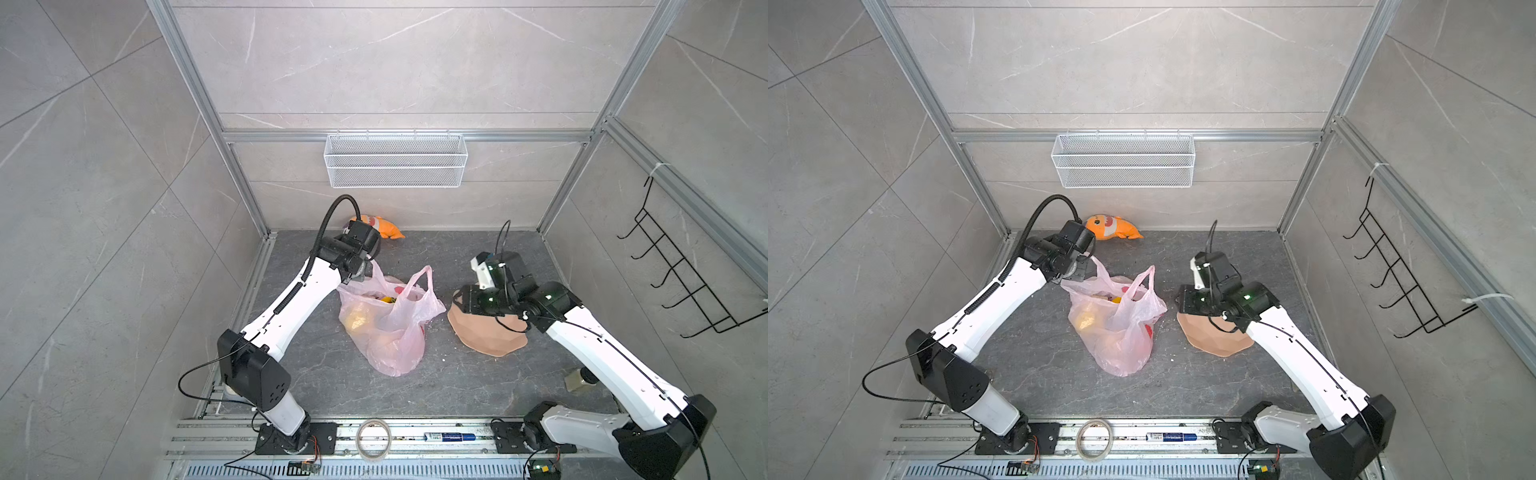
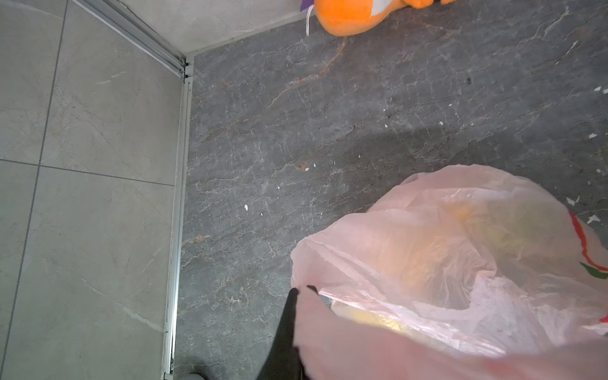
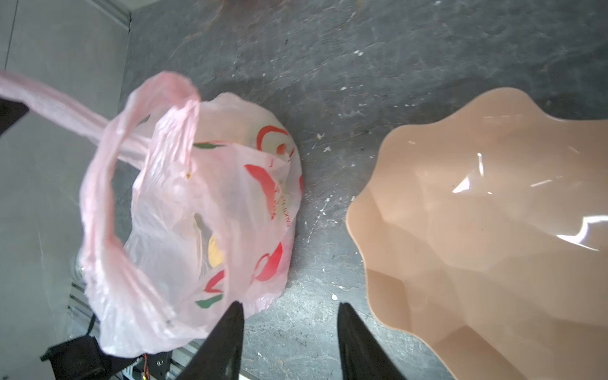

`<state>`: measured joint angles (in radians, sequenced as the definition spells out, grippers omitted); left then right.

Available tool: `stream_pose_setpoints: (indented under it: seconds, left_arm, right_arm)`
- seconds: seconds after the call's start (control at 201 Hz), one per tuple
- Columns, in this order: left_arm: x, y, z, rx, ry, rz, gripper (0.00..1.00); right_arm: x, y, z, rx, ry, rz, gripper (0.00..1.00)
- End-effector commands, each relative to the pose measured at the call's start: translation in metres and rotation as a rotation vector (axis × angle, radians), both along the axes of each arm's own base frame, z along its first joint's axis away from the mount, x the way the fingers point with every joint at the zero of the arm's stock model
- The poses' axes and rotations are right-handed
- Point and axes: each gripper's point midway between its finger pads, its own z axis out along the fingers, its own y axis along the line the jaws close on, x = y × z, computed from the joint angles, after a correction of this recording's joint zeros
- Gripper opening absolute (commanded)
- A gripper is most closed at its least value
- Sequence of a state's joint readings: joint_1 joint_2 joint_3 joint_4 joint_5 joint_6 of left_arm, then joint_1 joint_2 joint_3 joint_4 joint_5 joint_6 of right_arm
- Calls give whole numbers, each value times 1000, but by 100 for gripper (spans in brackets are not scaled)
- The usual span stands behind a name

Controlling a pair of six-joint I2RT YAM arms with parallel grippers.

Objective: Take fruits out of the plastic bag
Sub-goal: Rotate the plastic bag at the center of the table.

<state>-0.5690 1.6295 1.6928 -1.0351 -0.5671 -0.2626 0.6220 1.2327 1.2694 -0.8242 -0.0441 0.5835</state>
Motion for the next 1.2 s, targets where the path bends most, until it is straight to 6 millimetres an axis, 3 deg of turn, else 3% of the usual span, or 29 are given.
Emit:
stream_pose_setpoints:
  seconds: [0.0,0.115,0.294,0.483,0.647,0.802,0.881,1.085,1.195]
  left_arm:
    - [1,-5,16,-54,-48,18,0]
    - [0,-4,13,-66,-47,26,0]
    - [-4,-4,20,-107,-69,12,0]
    - [-9,-1,24,-127,-78,12,0]
    - [-10,5,24,-141,-82,22,0]
    - [-8,6,19,-161,-74,27,0]
    - [-7,11,15,-161,-66,47,0]
    - [-6,30,1,-216,-32,143,0]
    - [-11,42,1,-228,-29,201,0]
  right_arm:
    - [-10,14,22,-23,-74,-104,54]
    - [-35,39,27,-18,-101,-111,59]
    - [-63,70,13,-95,-87,-86,68]
    - [-51,103,-14,-118,-79,-104,75]
    - [-41,101,-27,-204,-89,-133,76]
    - [-29,111,-49,-157,-90,-130,65]
    - [-18,116,-57,-98,-88,-124,51]
    - [9,119,-51,-111,-117,-74,23]
    - [25,124,-49,-148,-132,-25,15]
